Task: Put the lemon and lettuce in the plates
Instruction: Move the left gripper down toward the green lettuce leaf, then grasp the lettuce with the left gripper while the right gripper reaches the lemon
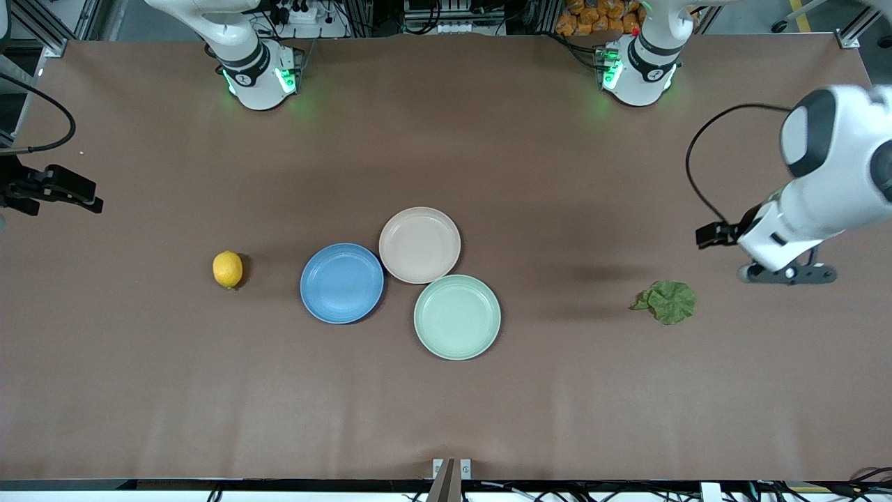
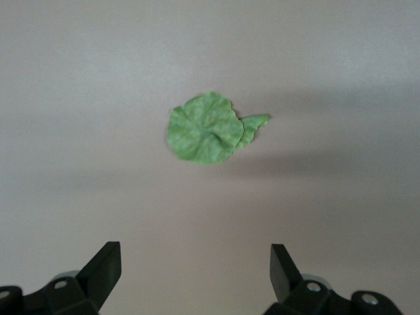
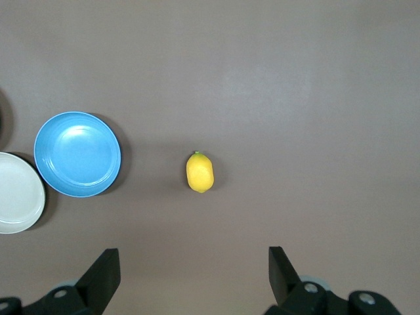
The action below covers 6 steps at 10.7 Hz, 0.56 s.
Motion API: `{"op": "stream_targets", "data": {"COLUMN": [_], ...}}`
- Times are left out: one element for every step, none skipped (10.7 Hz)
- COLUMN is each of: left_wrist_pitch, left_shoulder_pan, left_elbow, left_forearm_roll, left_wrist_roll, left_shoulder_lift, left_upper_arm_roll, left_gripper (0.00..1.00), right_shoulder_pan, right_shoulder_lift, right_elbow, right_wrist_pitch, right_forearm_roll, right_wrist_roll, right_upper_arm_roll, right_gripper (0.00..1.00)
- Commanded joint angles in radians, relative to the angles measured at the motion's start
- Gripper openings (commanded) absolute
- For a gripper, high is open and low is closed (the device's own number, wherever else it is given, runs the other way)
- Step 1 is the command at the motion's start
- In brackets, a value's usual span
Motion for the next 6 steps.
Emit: {"op": "stream_targets", "data": {"left_wrist_pitch": [0.084,0.122,0.157,0.185,0.211,0.23], "left_shoulder_pan": [-0.01,-0.011,-0.011,-0.013,-0.013,-0.013], "left_elbow": [0.009,0.01,0.011,0.012,0.017,0.018], "left_forearm_roll": [0.023,0.023,0.024,0.035,0.075,0.083], "left_wrist_roll": [0.02,0.02,0.02,0.02,0.02,0.018], "left_shoulder_lift": [0.088,0.127,0.158,0.187,0.21,0.23], "left_upper_arm_roll": [0.0,0.001,0.001,0.001,0.001,0.001], "left_gripper": [1.0,1.0,1.0,1.0,1.0,1.0], "right_shoulder_pan": [-0.007,-0.009,-0.009,-0.012,-0.01,-0.007], "right_shoulder_lift": [-0.002,-0.002,-0.002,-0.002,-0.001,0.025], "right_elbow": [0.002,0.002,0.002,0.002,0.002,-0.001], "right_wrist_pitch": [0.001,0.001,0.001,0.002,0.009,0.027], "right_forearm_roll": [0.014,0.014,0.014,0.013,0.008,0.002], "right_wrist_roll": [0.013,0.013,0.013,0.013,0.01,0.002], "right_upper_arm_roll": [0.005,0.005,0.005,0.005,0.005,0.003], "right_gripper": [1.0,1.0,1.0,1.0,1.0,1.0]}}
